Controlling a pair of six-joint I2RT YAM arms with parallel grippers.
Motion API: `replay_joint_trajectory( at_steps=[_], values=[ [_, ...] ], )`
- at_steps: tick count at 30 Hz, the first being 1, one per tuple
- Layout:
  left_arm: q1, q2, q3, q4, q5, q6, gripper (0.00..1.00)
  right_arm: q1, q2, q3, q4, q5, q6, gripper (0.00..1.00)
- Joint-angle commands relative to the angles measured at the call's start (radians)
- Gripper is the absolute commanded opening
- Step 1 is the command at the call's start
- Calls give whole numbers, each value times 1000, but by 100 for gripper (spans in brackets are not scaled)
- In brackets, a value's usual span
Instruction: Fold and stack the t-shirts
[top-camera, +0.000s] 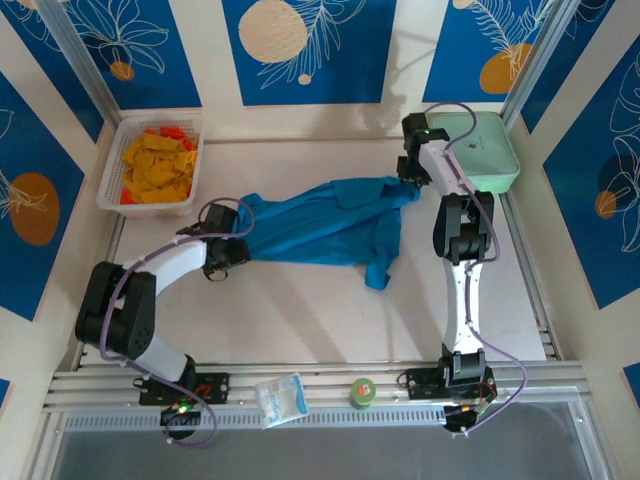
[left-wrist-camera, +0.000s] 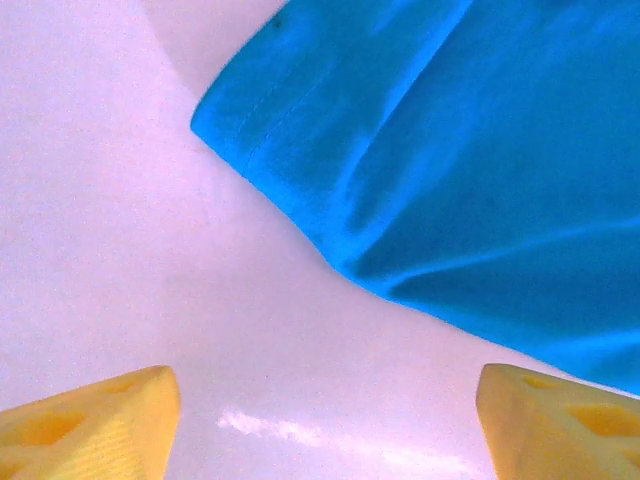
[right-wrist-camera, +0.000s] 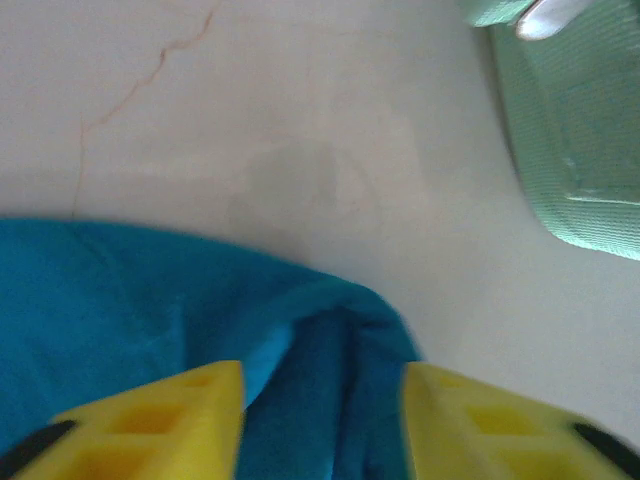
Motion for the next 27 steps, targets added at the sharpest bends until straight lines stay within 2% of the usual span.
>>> replay_joint_trajectory(
  at_steps=[1,7,10,13,15,20,23,27],
  values=[
    [-15,-75,74,-101,-5,30,80,56,-101,-51,42,-84,10,57],
    [-16,-95,190,-177,-45,85,83,140,-254,-194,118,-122,-36,60],
    [-11,9,296,-168,-42,140,83,186,-305,-254,137,-158,-32,58],
    [0,179,438,-152,-2,200,80,224,-310,-267,137,-220,-20,56],
    [6,295,541,-152,16,229,77,251,-287,-249,133,-236,-25,55],
    [13,544,779,-171,32,290,70,307,-148,-103,55,-188,-65,52],
    [14,635,868,-186,37,297,69,321,-55,-5,8,-164,-75,51],
    [17,693,901,-178,7,296,68,332,42,94,-36,-146,-80,50]
  ],
)
